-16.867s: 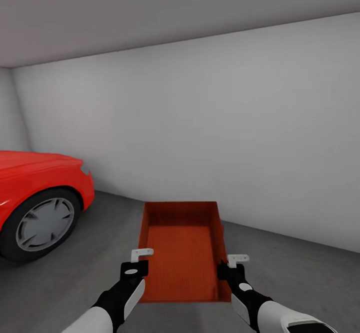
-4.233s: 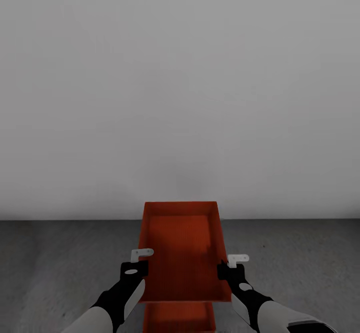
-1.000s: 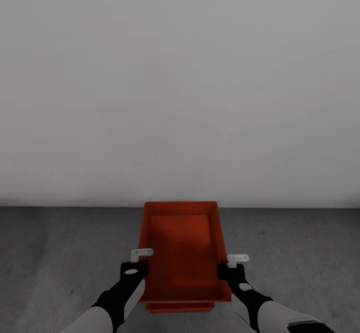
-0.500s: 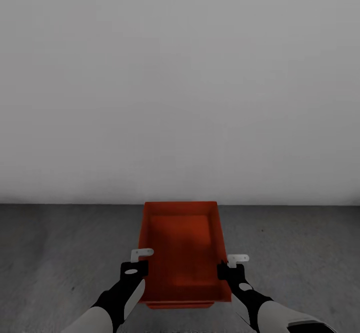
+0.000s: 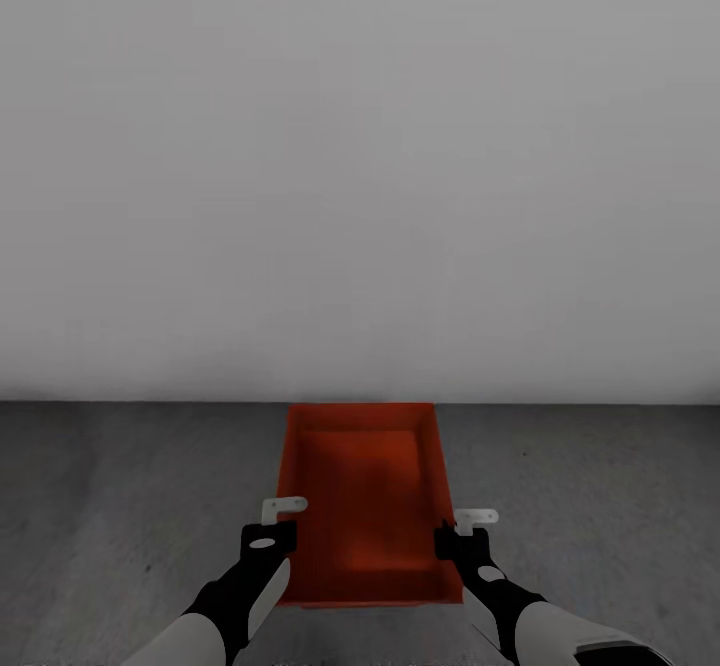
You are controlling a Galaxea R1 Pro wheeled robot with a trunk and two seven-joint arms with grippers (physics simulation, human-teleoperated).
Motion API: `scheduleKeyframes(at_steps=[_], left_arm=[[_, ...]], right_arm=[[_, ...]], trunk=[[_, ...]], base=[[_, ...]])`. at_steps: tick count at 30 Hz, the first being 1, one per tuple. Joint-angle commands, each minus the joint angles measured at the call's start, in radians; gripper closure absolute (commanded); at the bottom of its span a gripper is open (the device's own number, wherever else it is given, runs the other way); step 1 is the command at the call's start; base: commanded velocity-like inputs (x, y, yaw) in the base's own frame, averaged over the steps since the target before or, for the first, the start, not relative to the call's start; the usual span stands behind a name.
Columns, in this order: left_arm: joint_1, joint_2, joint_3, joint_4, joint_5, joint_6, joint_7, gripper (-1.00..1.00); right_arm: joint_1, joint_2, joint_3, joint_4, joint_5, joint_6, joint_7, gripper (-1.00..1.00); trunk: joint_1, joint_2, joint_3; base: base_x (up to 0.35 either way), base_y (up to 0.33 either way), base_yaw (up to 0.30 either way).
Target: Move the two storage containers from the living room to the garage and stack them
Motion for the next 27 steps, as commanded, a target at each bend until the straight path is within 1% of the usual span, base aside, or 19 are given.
scheduleKeyframes(at_steps=[1,10,22,27], left_arm=[[-0.001,0.000,-0.005,-0.015,0.000,0.004,0.007,1.00],[-0.001,0.000,-0.005,-0.015,0.000,0.004,0.007,1.00],[-0.001,0.000,-0.004,-0.015,0.000,0.004,0.008,1.00],[-0.001,0.000,-0.004,-0.015,0.000,0.004,0.008,1.00]], right_arm=[[0.000,0.000,-0.013,0.004,-0.003,-0.002,0.002,1.00],[0.000,0.000,-0.013,0.004,-0.003,-0.002,0.002,1.00],[0.000,0.000,-0.013,0.004,-0.003,-0.002,0.000,1.00],[0.000,0.000,-0.013,0.004,-0.003,-0.002,0.000,1.00]], trunk=[[0.000,-0.001,-0.003],[0.000,-0.001,-0.015],[0.000,-0.001,-0.016],[0.000,-0.001,-0.016]], base=[[0.000,0.000,0.000],[0.000,0.000,0.000],[0.002,0.000,0.000],[0.159,0.000,0.000]])
